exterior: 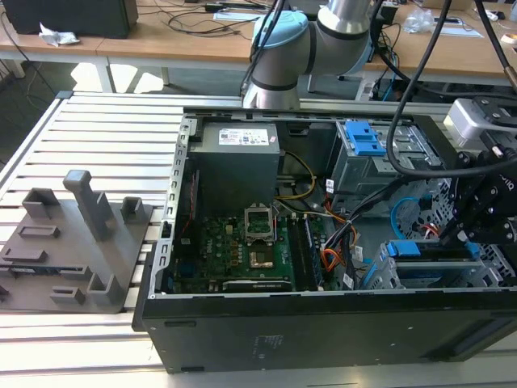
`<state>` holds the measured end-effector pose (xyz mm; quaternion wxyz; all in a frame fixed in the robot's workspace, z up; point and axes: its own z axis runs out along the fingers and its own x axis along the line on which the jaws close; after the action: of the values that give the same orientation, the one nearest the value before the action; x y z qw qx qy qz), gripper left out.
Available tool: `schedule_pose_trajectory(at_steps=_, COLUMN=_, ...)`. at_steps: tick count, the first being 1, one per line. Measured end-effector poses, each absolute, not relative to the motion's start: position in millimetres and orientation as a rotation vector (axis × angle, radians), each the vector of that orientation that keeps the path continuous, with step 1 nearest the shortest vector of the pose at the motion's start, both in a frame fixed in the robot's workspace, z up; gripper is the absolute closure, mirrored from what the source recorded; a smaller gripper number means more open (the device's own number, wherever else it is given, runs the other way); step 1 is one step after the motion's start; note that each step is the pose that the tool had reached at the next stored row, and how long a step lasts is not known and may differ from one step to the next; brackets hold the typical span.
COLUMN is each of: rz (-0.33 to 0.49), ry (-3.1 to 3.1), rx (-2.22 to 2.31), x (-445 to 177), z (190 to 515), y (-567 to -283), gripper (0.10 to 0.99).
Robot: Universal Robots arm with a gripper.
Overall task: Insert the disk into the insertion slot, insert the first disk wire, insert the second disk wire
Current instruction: 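Insert the first disk wire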
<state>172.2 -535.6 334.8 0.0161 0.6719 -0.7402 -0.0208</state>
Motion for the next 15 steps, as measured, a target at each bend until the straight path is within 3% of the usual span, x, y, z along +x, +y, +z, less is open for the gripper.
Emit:
schedule_pose_trajectory(at_steps=5, rz=-0.067, ry=-2.303, rx=2.090, x=172, z=334, y=-536, gripper=0.910)
schedule_pose_trajectory(at_steps=6, rz=-0.065, ry=-2.302, rx=2.089, x=172, z=335, y=-536, gripper=0.847)
schedule_pose_trajectory(at_steps=7, rz=-0.065, ry=-2.302, rx=2.089, x=172, z=335, y=-536, gripper=0.847)
schedule_pose_trajectory(at_steps=12, rz=-0.061, ry=-2.300, rx=2.088, x=172, z=363, y=-534, gripper=0.847)
schedule_pose_trajectory(at_steps=13, rz=-0.061, ry=-2.300, rx=2.088, x=172, z=367, y=-534, gripper=0.859)
schedule_pose_trajectory(at_steps=15, rz=-0.060, ry=-2.300, rx=2.087, x=172, z=381, y=-533, gripper=0.980)
